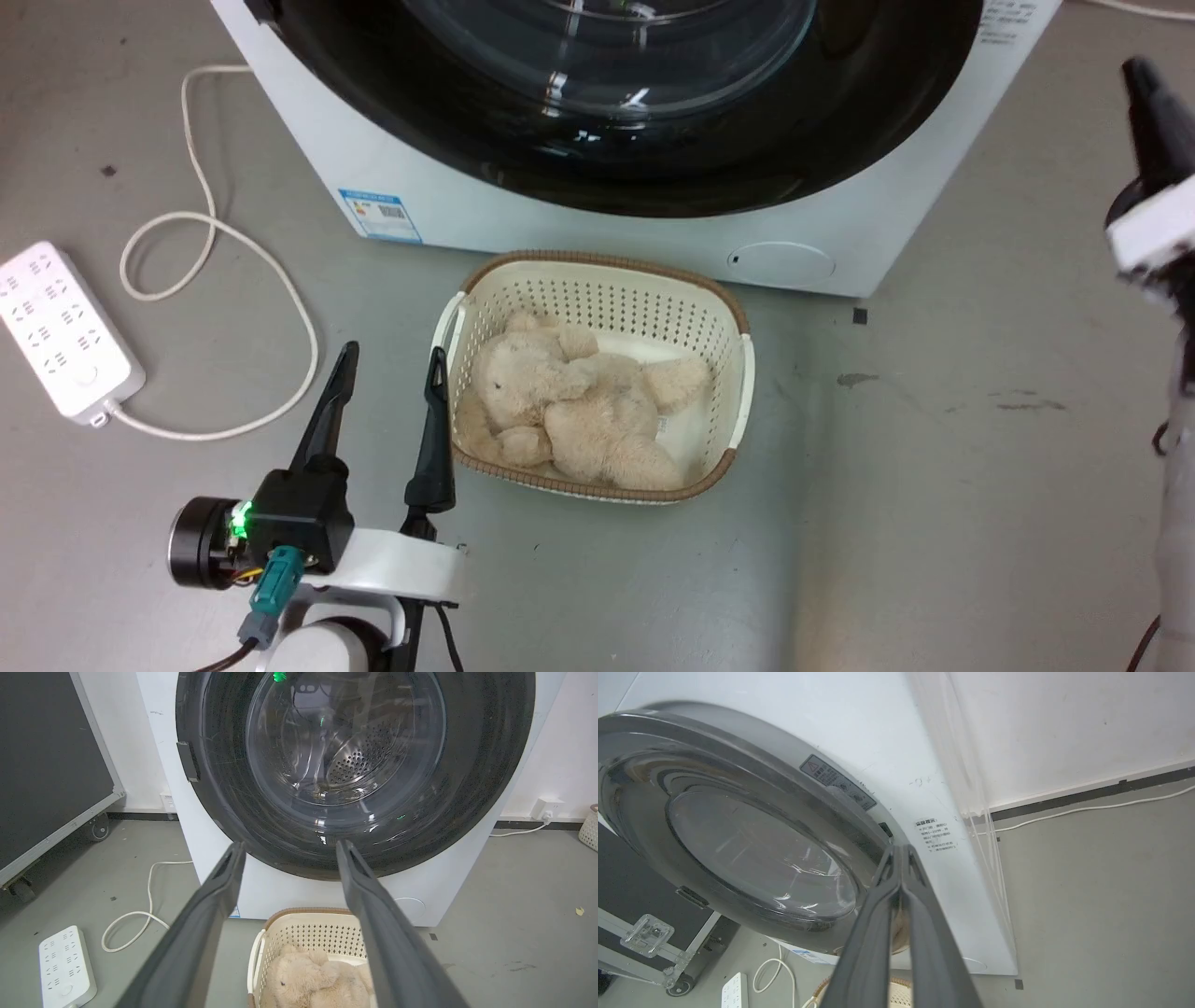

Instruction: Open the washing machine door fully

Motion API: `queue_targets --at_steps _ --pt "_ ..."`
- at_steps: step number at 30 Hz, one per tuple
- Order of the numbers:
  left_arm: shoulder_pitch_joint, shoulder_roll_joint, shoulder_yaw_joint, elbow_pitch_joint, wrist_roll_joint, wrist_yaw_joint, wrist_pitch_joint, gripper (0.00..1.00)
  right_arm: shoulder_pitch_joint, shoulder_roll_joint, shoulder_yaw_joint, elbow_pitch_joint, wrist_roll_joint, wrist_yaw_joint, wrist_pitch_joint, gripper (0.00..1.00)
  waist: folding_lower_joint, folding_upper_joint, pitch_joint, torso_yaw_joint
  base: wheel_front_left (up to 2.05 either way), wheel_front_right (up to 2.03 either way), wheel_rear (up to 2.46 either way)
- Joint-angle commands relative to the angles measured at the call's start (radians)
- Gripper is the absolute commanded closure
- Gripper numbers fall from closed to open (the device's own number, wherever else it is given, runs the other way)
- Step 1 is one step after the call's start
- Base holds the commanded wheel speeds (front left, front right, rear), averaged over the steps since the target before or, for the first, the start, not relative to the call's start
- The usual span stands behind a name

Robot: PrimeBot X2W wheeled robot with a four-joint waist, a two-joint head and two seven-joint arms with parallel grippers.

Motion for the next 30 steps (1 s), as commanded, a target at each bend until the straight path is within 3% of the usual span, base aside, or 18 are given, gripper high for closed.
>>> queue_targets --at_steps 1,18,30 --pt "-0.021 0.0 -0.004 -0.008 0.003 0.005 -0.01 0.0 -0.049 -0.008 -0.017 0.026 0.023 0.0 0.013 1.0 -0.0001 0.0 0.009 0.005 0.0 0.0 0.0" --pt "-0.041 0.0 -0.029 -0.038 0.005 0.01 -0.046 0.0 -0.365 -0.012 -0.175 0.318 0.175 0.0 0.229 1.0 -0.0001 0.0 0.076 0.036 0.0 0.0 0.0" --pt "-0.068 0.0 -0.052 -0.06 -0.006 0.027 -0.071 0.0 -0.564 -0.034 -0.262 0.506 0.215 0.0 0.396 1.0 -0.0001 0.0 0.142 0.065 0.0 0.0 0.0"
